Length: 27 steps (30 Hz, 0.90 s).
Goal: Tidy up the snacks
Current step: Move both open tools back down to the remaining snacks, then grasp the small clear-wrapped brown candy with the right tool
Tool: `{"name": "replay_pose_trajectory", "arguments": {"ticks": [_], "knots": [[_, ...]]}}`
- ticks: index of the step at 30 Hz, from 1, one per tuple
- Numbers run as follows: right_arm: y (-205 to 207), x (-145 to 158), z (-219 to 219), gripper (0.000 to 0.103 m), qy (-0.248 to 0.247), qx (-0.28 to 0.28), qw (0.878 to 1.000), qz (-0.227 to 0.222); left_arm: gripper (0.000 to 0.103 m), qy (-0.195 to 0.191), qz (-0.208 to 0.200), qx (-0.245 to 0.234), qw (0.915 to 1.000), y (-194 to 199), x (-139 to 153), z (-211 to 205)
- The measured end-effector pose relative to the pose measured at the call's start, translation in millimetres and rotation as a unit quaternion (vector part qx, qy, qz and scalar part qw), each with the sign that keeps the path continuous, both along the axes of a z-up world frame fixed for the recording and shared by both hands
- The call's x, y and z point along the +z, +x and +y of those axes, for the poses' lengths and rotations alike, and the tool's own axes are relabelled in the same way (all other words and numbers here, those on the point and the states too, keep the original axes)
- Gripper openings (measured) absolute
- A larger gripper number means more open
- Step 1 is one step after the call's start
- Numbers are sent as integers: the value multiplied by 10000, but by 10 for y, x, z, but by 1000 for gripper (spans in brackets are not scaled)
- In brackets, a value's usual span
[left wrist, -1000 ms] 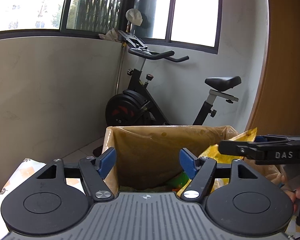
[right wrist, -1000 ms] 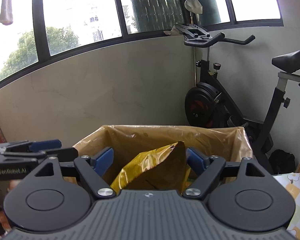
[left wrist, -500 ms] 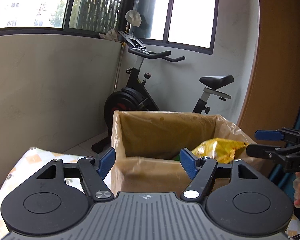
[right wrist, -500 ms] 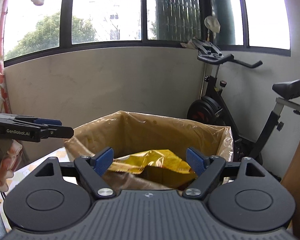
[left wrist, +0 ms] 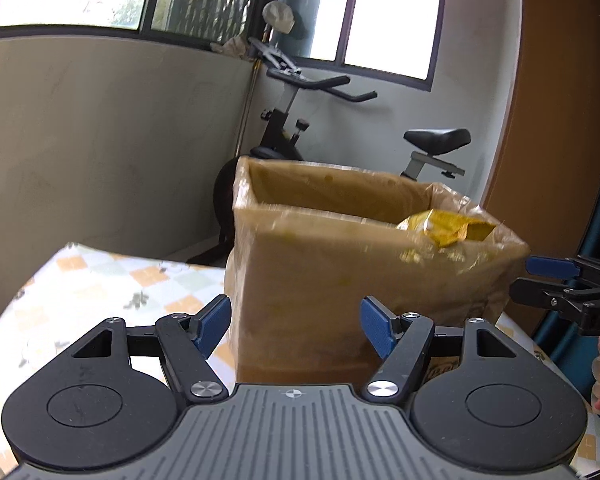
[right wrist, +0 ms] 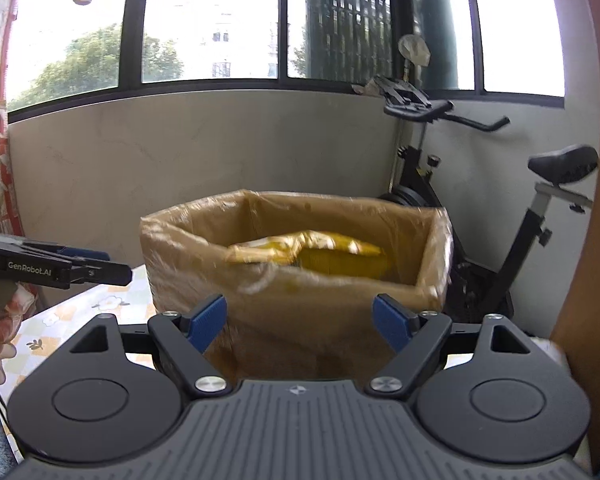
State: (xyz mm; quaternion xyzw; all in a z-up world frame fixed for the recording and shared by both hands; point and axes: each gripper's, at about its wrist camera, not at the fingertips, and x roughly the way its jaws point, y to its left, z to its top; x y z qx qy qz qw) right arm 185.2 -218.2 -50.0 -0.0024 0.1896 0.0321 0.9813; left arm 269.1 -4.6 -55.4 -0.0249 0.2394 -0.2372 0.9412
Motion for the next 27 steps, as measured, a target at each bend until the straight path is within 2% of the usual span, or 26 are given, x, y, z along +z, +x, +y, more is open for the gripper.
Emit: {"name": "replay_pose_trajectory", "arguments": {"ticks": [9,27], "knots": [[-123,-359,-74,83,-155,-131,9994,271,74,96,254,119,9996,-21,-248,6],[-199,-875,-149,83,44,-265,9971,715,73,362,628,164,9972,-114,-611,-16]]}}
